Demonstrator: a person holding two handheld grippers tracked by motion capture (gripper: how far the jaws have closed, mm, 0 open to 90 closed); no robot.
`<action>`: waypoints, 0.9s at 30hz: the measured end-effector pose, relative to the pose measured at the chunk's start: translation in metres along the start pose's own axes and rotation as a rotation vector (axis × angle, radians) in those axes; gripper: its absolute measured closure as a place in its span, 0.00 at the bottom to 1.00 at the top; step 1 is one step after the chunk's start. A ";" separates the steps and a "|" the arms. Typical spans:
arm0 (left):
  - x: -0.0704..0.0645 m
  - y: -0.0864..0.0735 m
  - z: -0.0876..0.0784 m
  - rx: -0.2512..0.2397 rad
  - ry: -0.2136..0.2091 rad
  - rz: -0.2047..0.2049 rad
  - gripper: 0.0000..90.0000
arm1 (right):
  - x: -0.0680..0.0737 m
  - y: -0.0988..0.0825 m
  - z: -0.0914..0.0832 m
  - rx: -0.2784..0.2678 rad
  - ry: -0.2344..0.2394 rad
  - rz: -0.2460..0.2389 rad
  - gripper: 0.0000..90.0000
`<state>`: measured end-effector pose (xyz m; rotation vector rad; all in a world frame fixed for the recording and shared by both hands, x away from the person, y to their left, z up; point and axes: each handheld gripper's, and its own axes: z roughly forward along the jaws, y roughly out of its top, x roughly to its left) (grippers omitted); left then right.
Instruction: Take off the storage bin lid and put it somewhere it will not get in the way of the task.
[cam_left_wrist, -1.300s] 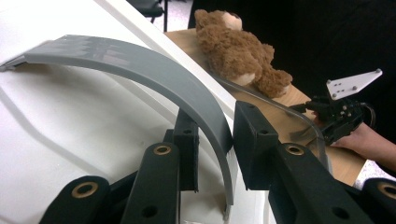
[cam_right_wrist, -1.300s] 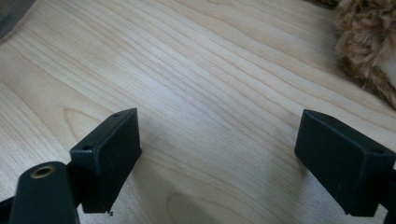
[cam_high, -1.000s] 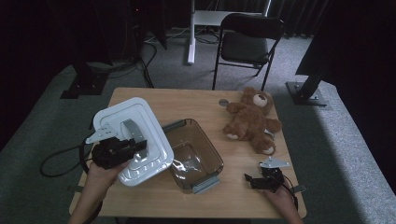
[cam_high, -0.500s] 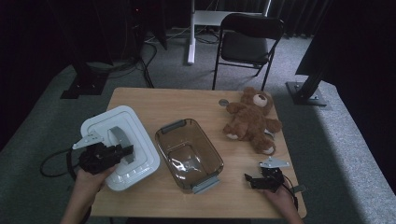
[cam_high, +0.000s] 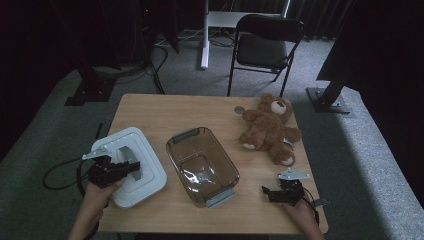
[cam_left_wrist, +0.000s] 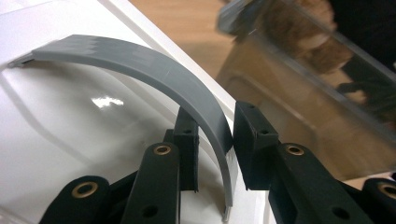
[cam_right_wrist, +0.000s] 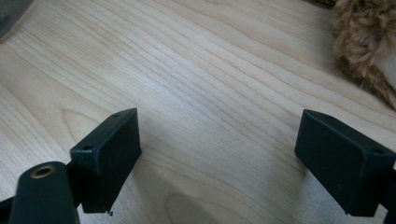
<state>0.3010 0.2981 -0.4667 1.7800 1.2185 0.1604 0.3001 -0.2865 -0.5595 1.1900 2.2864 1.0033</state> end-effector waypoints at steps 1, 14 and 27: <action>0.003 -0.001 0.004 0.005 -0.007 -0.011 0.81 | 0.000 0.000 0.000 0.000 0.000 0.000 0.15; 0.018 -0.009 0.057 0.090 -0.046 -0.001 0.81 | 0.000 0.000 0.000 0.000 0.000 0.001 0.15; 0.033 -0.015 0.078 0.130 -0.030 -0.062 0.68 | 0.000 0.000 0.000 0.000 -0.001 0.001 0.15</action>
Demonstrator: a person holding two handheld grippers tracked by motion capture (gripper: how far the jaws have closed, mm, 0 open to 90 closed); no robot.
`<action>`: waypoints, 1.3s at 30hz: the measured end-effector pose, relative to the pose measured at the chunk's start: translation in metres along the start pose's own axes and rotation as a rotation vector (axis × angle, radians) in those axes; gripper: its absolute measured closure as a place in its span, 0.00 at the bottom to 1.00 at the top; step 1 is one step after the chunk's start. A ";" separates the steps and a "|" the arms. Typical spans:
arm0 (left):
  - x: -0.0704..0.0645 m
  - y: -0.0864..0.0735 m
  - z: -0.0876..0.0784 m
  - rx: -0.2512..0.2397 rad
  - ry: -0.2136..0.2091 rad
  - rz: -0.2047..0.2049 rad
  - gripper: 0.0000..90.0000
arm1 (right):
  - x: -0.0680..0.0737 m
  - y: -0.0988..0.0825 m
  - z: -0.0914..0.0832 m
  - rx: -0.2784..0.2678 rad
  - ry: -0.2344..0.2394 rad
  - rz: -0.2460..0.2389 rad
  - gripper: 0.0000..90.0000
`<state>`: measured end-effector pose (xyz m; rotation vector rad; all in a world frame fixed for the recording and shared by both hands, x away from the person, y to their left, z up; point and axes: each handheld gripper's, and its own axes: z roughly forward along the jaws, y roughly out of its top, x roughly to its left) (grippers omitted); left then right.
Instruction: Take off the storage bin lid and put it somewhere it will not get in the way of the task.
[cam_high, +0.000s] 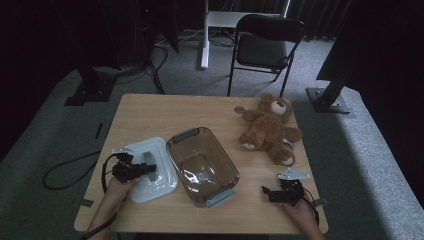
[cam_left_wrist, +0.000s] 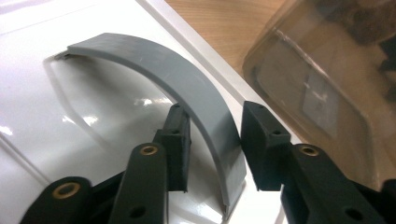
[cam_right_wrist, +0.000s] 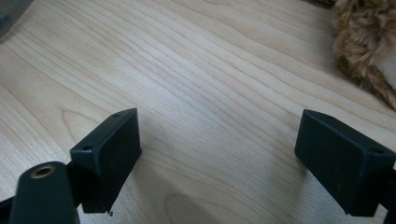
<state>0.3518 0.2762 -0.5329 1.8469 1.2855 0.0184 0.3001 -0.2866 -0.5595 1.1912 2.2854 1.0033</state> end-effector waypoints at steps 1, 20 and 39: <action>0.000 0.000 0.001 0.002 -0.003 -0.005 0.65 | 0.000 0.000 0.000 0.000 0.000 0.000 0.15; -0.012 -0.008 -0.018 -0.033 0.115 0.101 0.20 | 0.000 0.000 0.000 0.000 0.000 0.001 0.15; -0.020 -0.032 -0.041 -0.019 0.288 0.199 0.01 | 0.001 0.001 0.000 0.013 -0.007 0.006 0.14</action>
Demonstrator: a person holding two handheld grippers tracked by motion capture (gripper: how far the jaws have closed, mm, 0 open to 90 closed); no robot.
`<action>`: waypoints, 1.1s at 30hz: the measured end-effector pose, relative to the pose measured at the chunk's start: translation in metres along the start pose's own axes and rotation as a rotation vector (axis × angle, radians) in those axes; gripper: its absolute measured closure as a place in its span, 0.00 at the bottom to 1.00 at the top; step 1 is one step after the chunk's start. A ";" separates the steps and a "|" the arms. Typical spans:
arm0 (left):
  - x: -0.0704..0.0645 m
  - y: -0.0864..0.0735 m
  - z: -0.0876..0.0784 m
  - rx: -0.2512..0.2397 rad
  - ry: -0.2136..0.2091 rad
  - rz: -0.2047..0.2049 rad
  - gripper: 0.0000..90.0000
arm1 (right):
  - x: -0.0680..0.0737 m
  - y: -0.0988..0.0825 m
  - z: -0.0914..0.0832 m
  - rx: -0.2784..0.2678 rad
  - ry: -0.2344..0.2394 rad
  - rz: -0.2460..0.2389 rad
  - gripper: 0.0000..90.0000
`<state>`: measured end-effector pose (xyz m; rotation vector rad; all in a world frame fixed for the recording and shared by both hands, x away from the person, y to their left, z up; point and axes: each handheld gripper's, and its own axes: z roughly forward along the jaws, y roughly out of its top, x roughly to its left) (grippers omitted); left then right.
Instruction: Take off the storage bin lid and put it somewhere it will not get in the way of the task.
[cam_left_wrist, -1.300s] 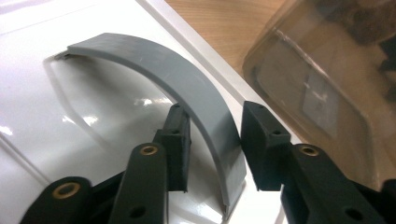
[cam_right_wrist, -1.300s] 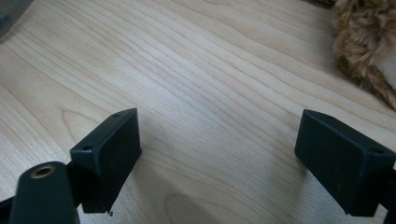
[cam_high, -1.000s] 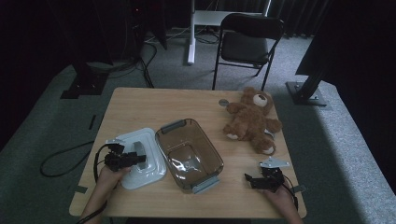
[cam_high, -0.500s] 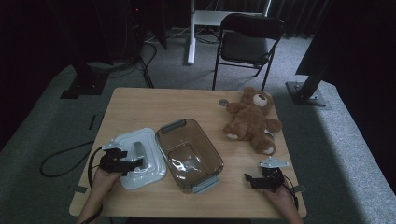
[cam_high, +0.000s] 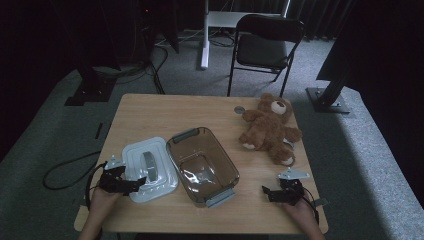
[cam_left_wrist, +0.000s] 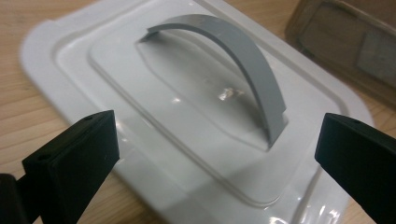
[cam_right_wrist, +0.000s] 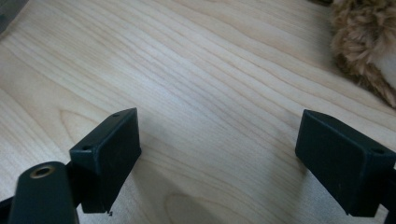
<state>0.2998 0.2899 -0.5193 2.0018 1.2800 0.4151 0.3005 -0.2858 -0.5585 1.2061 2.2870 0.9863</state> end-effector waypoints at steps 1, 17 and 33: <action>-0.001 -0.002 -0.002 0.002 0.024 0.011 0.01 | 0.000 0.000 0.000 0.002 0.003 -0.004 0.14; 0.001 -0.029 -0.006 0.011 0.155 -0.011 0.01 | 0.001 0.001 -0.005 0.025 -0.006 0.034 0.14; 0.010 -0.040 -0.002 0.053 0.168 -0.054 0.01 | -0.010 0.047 -0.036 -0.073 -0.071 0.065 0.15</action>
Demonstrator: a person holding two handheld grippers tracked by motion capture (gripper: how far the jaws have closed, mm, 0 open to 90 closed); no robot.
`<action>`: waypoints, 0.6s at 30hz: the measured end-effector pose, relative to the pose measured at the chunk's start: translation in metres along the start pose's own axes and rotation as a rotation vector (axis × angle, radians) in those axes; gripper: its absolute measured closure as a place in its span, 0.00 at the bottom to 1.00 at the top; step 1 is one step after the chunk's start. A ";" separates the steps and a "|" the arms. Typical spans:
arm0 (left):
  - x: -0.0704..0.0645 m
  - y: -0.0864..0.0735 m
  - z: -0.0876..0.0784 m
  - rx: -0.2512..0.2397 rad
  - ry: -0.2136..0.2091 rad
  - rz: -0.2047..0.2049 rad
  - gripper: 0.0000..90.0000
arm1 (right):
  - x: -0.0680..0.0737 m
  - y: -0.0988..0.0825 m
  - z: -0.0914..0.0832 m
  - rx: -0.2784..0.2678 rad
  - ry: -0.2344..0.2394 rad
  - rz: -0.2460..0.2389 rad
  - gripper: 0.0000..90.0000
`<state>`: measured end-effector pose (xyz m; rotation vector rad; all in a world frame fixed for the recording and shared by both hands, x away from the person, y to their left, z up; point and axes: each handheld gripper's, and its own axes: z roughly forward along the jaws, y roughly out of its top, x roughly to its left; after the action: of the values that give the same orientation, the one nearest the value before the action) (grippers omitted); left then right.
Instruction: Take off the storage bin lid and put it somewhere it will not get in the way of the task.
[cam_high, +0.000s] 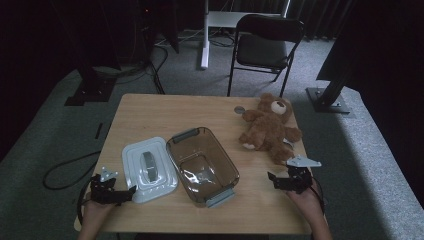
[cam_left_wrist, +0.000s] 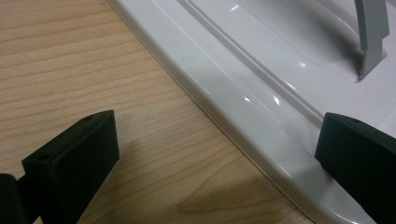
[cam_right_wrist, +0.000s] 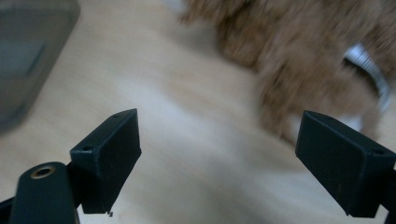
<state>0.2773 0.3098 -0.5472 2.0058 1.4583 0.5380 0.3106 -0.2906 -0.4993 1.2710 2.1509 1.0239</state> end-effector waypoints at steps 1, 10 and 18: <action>0.000 0.000 0.000 -0.001 -0.002 -0.006 0.01 | -0.001 0.006 0.000 -0.003 -0.013 0.006 0.15; 0.005 -0.003 -0.007 -0.027 -0.005 -0.007 0.01 | -0.019 0.053 0.007 -0.065 -0.144 0.087 0.15; 0.014 -0.010 -0.014 -0.037 0.036 -0.025 0.01 | -0.031 0.082 0.022 -0.061 -0.177 0.138 0.15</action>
<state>0.2660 0.3282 -0.5439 1.9566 1.4820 0.5892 0.3859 -0.2848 -0.4501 1.4405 1.9084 0.9835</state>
